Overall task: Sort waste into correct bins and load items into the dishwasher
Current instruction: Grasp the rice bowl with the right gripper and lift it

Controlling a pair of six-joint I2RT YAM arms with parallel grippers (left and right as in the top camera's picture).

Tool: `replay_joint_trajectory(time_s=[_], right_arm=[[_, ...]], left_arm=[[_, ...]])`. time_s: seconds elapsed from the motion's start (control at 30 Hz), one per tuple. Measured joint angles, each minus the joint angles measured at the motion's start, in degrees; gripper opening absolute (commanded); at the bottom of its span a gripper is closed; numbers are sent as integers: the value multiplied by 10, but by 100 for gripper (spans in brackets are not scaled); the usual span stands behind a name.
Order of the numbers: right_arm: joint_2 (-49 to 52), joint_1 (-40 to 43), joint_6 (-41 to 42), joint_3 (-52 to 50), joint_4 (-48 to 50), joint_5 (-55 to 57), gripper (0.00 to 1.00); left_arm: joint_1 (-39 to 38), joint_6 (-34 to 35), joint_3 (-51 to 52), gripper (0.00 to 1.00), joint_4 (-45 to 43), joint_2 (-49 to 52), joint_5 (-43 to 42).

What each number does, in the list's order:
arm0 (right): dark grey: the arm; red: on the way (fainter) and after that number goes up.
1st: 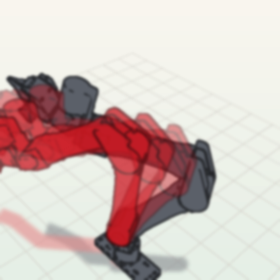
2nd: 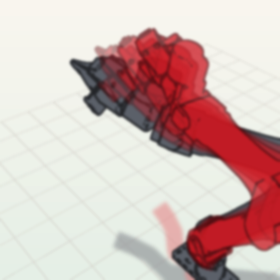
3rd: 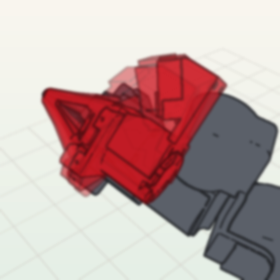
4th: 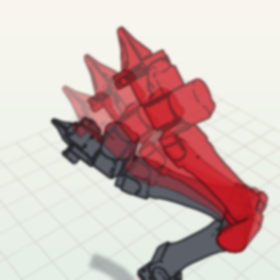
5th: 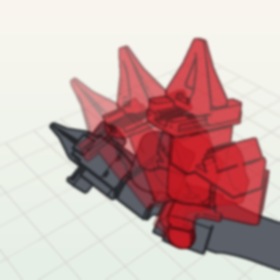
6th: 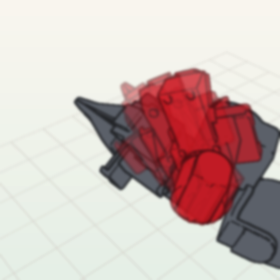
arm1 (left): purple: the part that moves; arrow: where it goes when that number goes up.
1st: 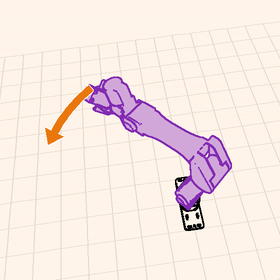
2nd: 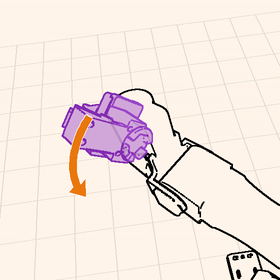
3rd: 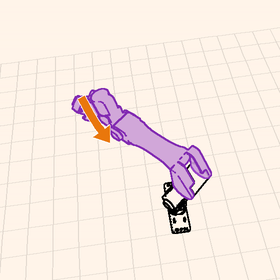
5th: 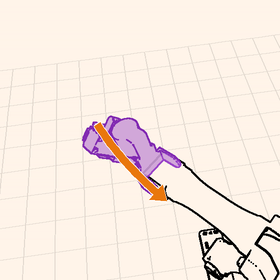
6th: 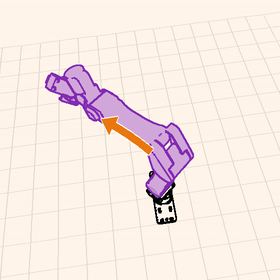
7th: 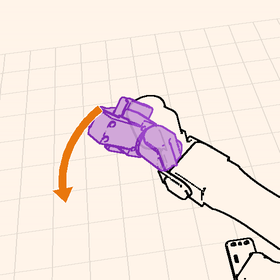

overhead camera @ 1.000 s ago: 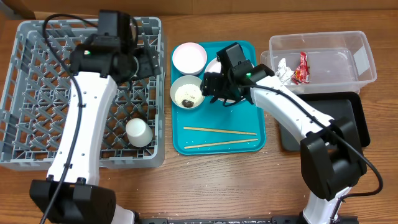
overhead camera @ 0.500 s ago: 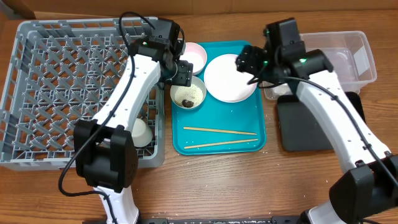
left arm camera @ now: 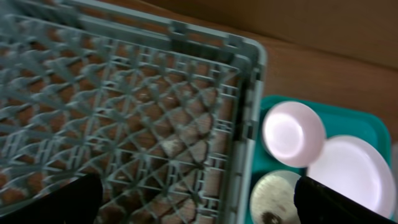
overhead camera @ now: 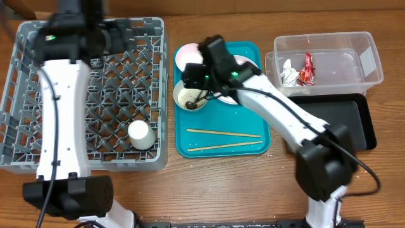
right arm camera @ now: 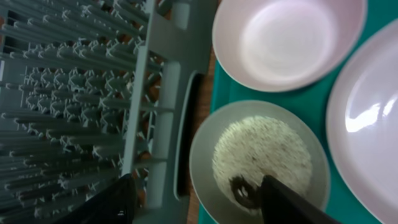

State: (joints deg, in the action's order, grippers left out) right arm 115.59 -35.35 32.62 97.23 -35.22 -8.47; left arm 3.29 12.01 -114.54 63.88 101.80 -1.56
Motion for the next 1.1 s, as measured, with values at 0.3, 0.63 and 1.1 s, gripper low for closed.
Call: replay_joint_trajectory(time_s=[0.3,0.63,1.1], right_arm=[[162,-19,-28,265,-154,58,51],[218,-26,56,276,-120,103,52],[266,-49,105,276,-139,115,42]], left_arm=[[36,0,0,100,5,12,3],[36,0,0,100,5,12,3],[36,0,0,100,5,12,3]])
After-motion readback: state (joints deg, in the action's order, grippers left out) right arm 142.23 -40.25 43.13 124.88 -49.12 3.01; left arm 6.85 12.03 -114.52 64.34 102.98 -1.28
